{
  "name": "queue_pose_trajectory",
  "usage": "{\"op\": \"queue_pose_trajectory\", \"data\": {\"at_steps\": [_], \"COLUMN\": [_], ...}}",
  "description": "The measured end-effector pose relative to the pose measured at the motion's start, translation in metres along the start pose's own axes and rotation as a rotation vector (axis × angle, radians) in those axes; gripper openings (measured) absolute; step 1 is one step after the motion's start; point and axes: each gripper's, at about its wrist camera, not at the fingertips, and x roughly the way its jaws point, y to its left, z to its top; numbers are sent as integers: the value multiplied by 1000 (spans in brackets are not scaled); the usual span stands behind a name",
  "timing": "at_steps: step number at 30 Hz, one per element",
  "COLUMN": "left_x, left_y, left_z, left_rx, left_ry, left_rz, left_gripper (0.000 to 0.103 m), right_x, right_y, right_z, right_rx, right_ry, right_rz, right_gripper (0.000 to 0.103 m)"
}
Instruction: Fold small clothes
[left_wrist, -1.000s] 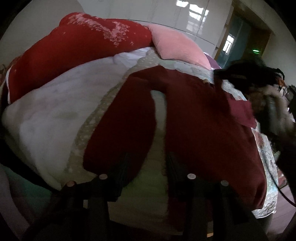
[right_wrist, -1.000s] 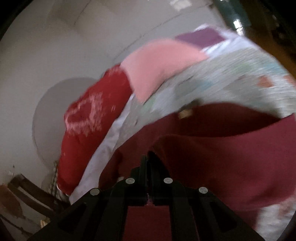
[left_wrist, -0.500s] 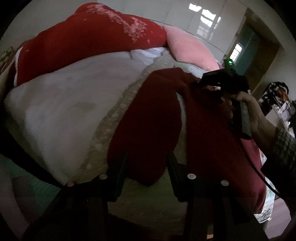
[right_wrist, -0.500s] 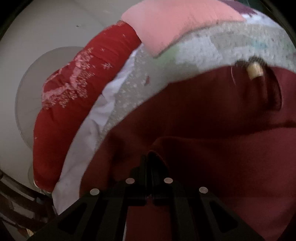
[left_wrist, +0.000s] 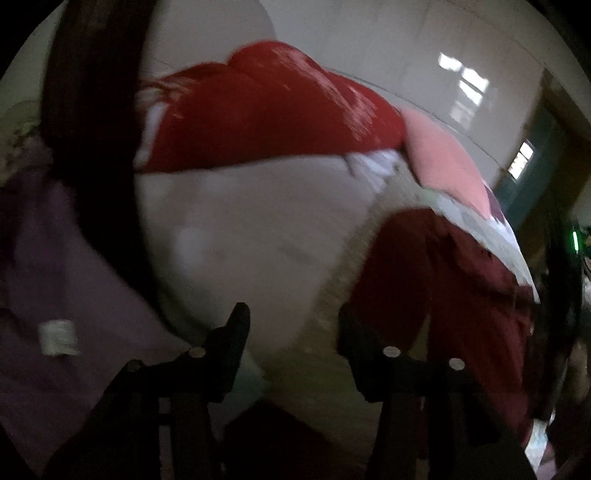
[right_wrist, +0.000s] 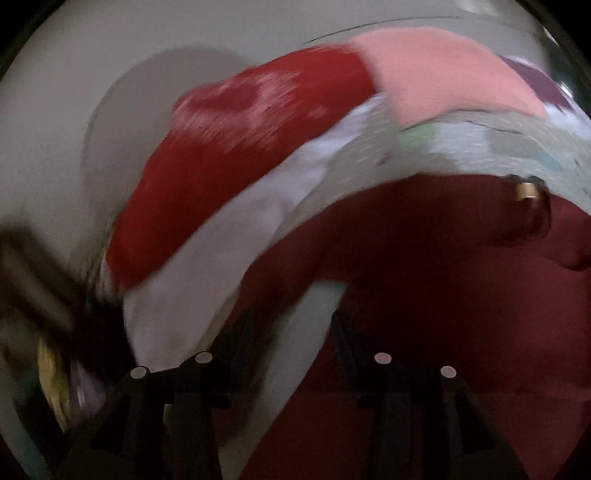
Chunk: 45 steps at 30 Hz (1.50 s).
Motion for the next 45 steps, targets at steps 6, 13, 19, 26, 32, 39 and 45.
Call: {"op": "queue_pose_trajectory", "data": {"at_steps": [6,13,19,26,32,39,45], "left_x": [-21,-15,-10,5,34,61,81], "left_y": [26,24,1,-47,-88,-141,-185], "left_z": [8,6,7,3,2,2,18], "left_rx": [-61,-46,5,105,152,263,344], "left_ry": [-49,-27,-16,16,102,168,154], "left_rz": [26,41,16,-34,-101,-139,-168], "left_gripper": [51,51,51,57,57,57,57], "right_x": [41,103,74,-45,-97,-98,-136], "right_y": [97,155,142,-12,-161,-258,-263], "right_z": [-72,-107,-58,23,18,-12,-37], "right_rx": [-378,-688,-505,-18,284,502,568], "right_ry": [148,157,51,-217,-261,-222,-339], "right_rz": [46,-110,-78,-167,-366,-482,-544], "right_gripper": [55,61,9,9,9,14,24]}}
